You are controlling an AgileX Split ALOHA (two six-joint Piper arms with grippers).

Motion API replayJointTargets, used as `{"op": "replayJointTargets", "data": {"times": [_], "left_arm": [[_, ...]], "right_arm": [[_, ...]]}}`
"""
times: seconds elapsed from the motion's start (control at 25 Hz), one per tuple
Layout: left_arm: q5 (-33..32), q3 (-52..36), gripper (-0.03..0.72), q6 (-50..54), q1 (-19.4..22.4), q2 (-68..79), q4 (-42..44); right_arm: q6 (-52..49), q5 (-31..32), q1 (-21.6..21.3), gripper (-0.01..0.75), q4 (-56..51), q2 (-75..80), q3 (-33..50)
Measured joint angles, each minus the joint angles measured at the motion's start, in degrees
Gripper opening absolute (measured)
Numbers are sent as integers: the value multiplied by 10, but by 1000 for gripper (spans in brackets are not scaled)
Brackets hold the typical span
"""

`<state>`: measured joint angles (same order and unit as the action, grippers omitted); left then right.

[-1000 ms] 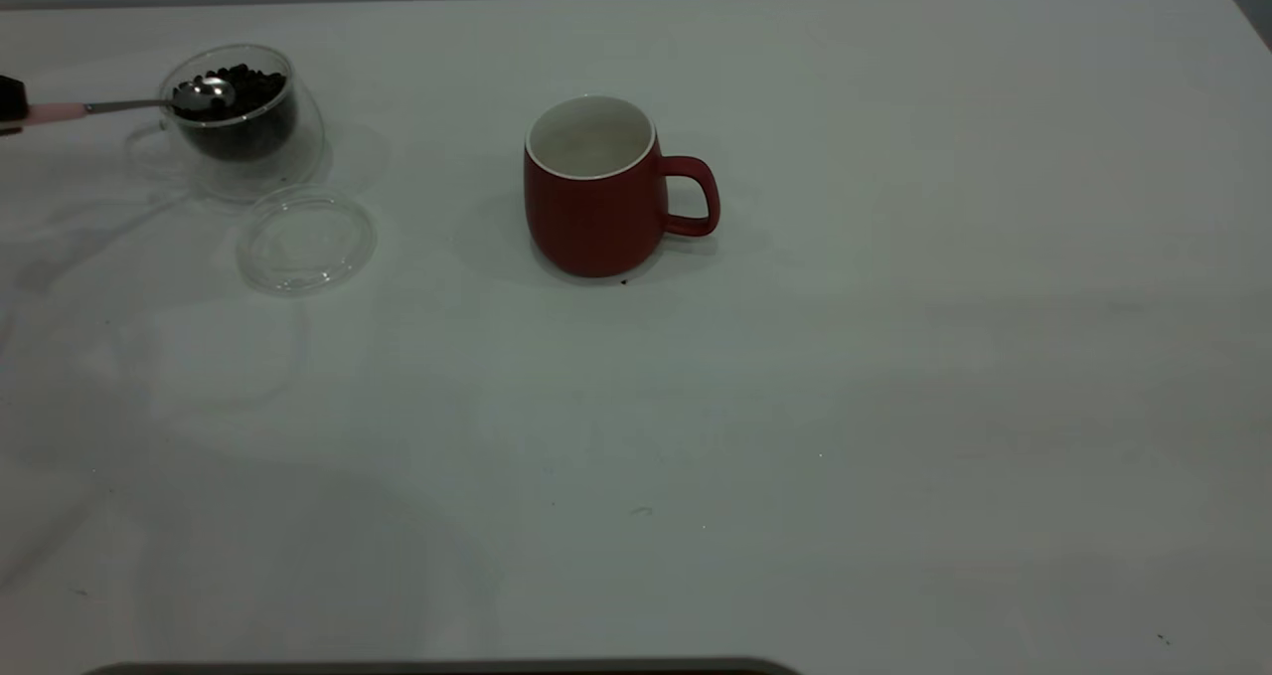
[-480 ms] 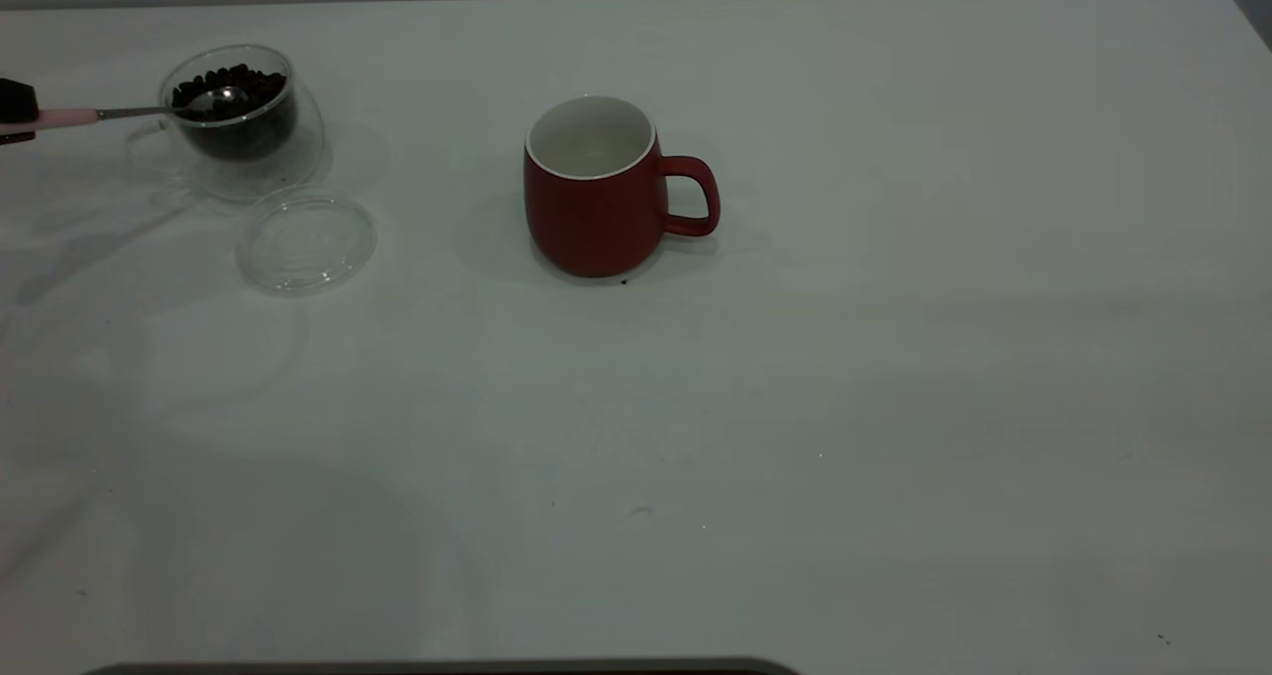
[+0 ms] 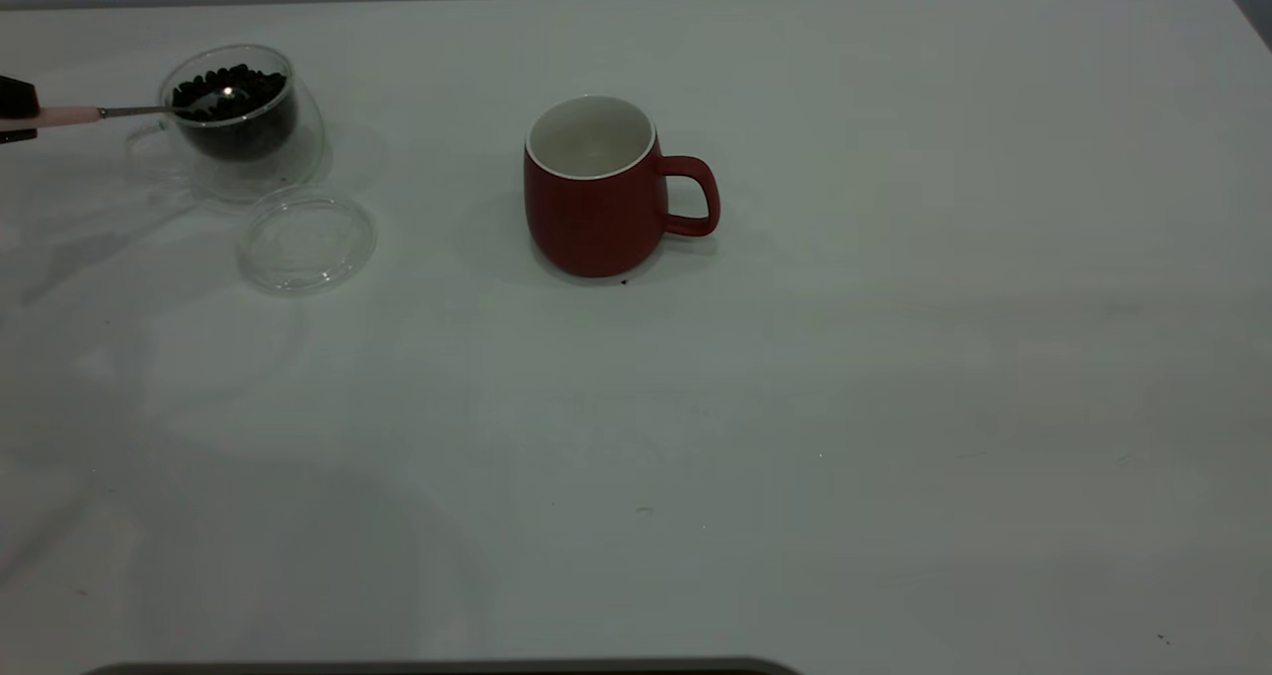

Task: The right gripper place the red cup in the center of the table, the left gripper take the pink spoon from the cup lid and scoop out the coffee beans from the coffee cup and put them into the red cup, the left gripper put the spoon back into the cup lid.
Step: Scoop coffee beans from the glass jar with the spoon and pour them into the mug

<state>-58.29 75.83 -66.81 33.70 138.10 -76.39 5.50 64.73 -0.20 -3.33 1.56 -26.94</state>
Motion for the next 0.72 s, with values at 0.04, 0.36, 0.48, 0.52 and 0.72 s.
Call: {"op": "replayJointTargets", "data": {"times": [0.04, 0.36, 0.48, 0.52, 0.72], "left_arm": [[0, 0, 124, 6, 0, 0, 0], [-4, 0, 124, 62, 0, 0, -8], [-5, 0, 124, 83, 0, 0, -15], [-7, 0, 124, 89, 0, 0, -20], [-24, 0, 124, 100, 0, 0, -39]], "right_arm": [[0, 0, 0, 591, 0, 0, 0], [0, 0, 0, 591, 0, 0, 0], [0, 0, 0, 591, 0, 0, 0], [0, 0, 0, 591, 0, 0, 0], [0, 0, 0, 591, 0, 0, 0]]}}
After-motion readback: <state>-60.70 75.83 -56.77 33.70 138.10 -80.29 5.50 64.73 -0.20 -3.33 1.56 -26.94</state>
